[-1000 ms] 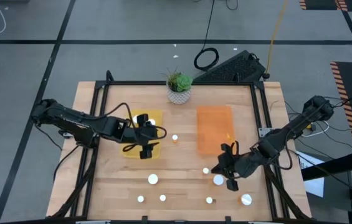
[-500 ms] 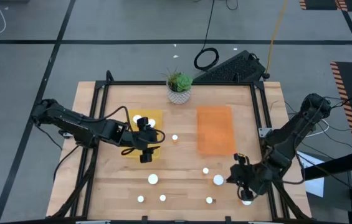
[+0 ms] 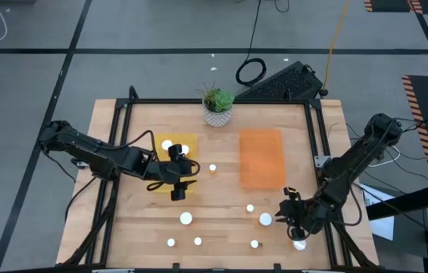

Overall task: Pick and place medicine bottles into bin by pill shape (circle, oval)
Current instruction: Put the large medicine bottle into the yellow bin

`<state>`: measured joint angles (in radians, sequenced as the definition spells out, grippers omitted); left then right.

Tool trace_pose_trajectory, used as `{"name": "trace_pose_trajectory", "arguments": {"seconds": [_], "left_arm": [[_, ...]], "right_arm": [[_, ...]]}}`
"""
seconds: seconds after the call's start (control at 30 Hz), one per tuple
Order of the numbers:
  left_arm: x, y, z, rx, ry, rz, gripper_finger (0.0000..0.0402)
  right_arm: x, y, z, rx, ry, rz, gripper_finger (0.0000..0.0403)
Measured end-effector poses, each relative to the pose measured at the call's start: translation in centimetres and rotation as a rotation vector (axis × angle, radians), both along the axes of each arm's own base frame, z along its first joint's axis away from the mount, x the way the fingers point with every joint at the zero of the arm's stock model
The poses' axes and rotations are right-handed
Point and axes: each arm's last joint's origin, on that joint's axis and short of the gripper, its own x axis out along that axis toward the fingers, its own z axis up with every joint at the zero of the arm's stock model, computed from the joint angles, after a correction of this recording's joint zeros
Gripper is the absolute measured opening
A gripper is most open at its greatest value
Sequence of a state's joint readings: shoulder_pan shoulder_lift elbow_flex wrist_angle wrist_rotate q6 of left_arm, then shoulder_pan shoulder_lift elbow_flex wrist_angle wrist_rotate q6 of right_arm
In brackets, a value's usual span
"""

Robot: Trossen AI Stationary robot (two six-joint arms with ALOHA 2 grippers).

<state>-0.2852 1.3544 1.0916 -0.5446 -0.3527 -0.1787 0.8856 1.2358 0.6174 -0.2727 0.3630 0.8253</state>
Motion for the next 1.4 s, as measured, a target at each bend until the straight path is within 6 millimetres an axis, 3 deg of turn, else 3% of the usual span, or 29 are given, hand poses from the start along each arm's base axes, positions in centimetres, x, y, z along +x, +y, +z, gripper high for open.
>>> {"name": "trace_pose_trajectory", "arguments": {"seconds": [0.23, 0.67, 1.07, 1.4], "left_arm": [[0.1, 0.0, 0.1, 0.003, -0.009, -0.006, 0.0262], [0.2, 0.0, 0.2, 0.009, -0.023, -0.009, 0.0262], [0.2, 0.0, 0.2, 0.011, -0.024, -0.006, 0.0262], [0.2, 0.0, 0.2, 0.016, -0.025, -0.001, 0.0262]], "right_arm": [[-0.8, -1.0, -2.9, 0.034, -0.058, 0.032, 0.0126], [-1.7, -3.4, -6.0, 0.047, -0.187, 0.080, 0.0147], [-1.0, -2.7, -7.6, -0.005, -0.217, 0.141, 0.0192], [0.3, -1.3, -8.8, -0.041, -0.245, 0.166, 0.0194]]}}
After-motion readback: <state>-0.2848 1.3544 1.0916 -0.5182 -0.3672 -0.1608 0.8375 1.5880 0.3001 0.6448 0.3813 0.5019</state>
